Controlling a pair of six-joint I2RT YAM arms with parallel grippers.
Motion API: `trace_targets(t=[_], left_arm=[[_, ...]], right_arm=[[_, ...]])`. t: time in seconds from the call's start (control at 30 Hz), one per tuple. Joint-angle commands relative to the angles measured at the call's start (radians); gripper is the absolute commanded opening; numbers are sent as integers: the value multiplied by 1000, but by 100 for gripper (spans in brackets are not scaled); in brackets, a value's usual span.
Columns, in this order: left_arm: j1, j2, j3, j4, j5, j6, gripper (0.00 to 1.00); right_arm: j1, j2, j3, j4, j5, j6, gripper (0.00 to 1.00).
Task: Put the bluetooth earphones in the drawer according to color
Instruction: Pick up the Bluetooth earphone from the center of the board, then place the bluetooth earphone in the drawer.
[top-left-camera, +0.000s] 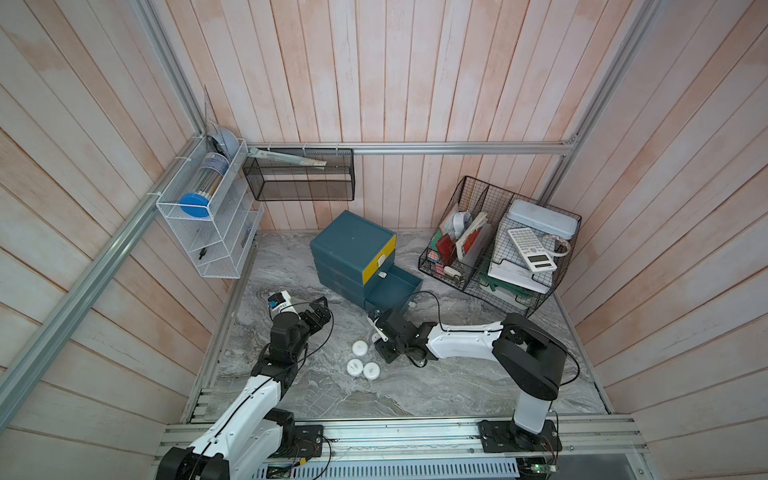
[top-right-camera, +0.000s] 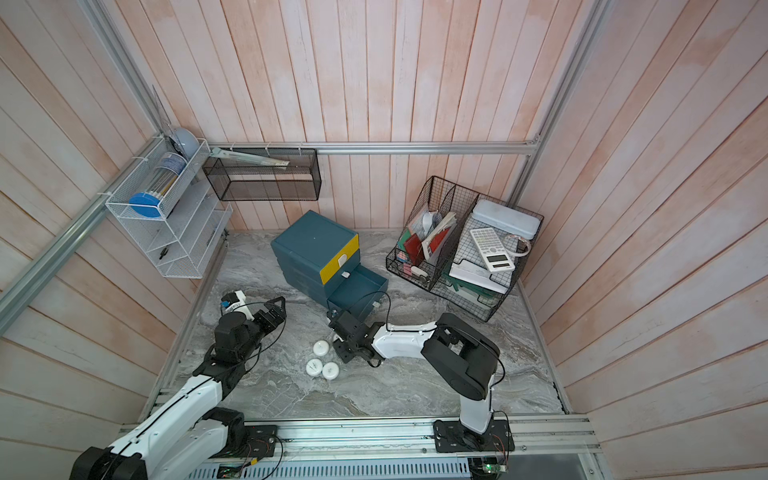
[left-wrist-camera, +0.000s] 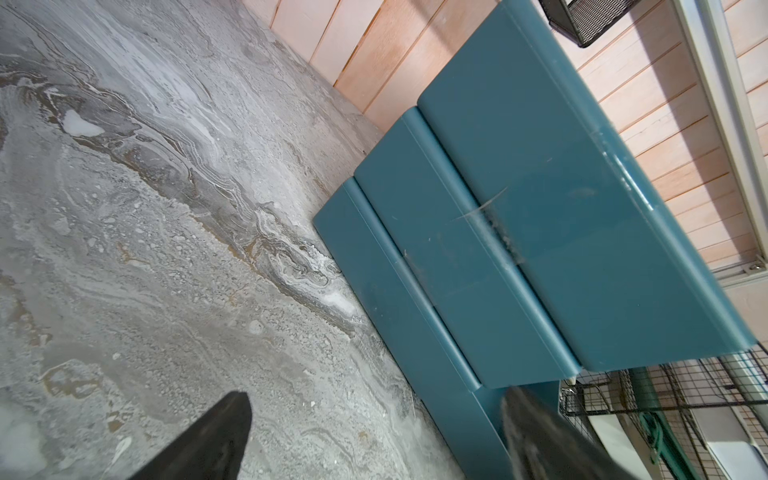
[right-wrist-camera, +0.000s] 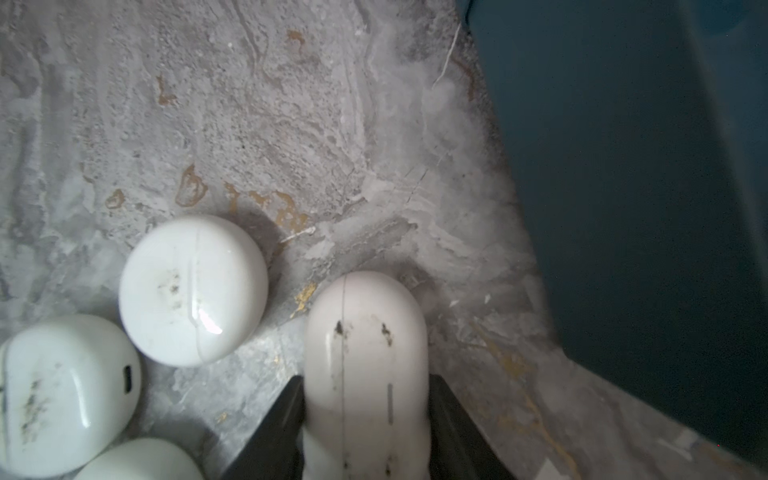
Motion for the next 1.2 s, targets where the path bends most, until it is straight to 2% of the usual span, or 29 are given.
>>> trace_targets(t=[0.0, 0.33, 0.47, 0.6, 0.8, 0.93, 1.17], left_arm=[[4, -19, -21, 9, 1, 19, 100], [4, -23, -27, 18, 7, 22, 100], [5, -26, -25, 17, 7, 22, 100], [3, -25, -24, 16, 10, 23, 100], [3, -27, -23, 14, 13, 23, 100], [4, -23, -22, 14, 16, 23, 100], [4, -18, -19, 14, 18, 25, 100]], right_arm=[[4, -75, -19, 15, -15, 16, 33], [-52, -289, -95, 85, -16, 89, 32], [-132, -394, -164, 181, -10, 133, 32], [-268, -439, -202, 264, -77, 184, 31], [-414, -355, -114, 264, -175, 209, 31], [-452, -250, -23, 236, -190, 202, 31], [-482, -83, 90, 241, -320, 193, 34]])
